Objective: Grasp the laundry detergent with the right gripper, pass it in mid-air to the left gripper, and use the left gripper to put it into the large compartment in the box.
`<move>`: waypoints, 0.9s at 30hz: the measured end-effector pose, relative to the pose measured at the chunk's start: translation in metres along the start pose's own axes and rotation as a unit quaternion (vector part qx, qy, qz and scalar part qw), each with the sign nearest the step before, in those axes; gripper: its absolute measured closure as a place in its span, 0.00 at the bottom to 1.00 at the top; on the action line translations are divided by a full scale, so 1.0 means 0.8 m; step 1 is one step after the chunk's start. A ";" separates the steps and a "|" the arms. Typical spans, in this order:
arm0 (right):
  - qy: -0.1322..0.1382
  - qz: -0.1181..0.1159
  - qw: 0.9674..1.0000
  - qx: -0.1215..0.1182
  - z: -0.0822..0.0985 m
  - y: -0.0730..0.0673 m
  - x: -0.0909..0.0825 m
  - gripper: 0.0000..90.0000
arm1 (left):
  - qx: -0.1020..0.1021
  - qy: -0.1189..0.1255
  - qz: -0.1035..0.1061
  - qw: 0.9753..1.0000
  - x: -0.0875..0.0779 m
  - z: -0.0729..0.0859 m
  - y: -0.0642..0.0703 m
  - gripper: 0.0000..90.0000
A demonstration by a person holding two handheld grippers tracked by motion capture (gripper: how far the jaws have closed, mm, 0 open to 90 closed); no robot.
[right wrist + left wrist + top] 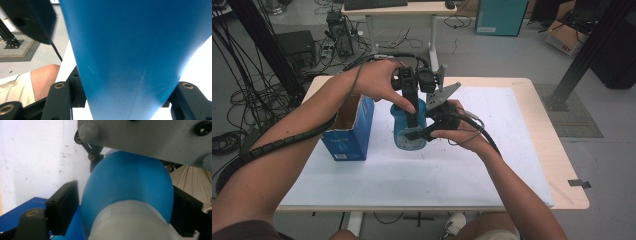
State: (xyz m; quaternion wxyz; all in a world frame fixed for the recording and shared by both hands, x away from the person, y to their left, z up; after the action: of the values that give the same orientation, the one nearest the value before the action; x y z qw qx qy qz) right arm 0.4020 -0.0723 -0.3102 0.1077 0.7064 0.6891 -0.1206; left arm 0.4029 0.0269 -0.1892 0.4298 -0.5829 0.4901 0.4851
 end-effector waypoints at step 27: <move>0.003 -0.004 1.000 -0.012 0.000 0.000 0.000 0.47 | -0.038 0.029 0.002 0.999 0.005 0.001 0.008 0.40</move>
State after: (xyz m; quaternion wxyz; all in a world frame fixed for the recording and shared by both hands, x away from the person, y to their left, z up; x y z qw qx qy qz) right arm 0.4022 -0.0725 -0.3104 0.1131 0.7025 0.6940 -0.1104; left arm 0.3970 0.0265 -0.1939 0.3920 -0.6117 0.4845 0.4874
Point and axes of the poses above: each handheld gripper's, and its own axes: x roughly forward along the jaws, z roughly out of its underside, y roughly to its right, the point moved 1 cm from there along x, roughly forward along the jaws, and after that the axes turned 11 degrees about y, right-handed, at the moved point
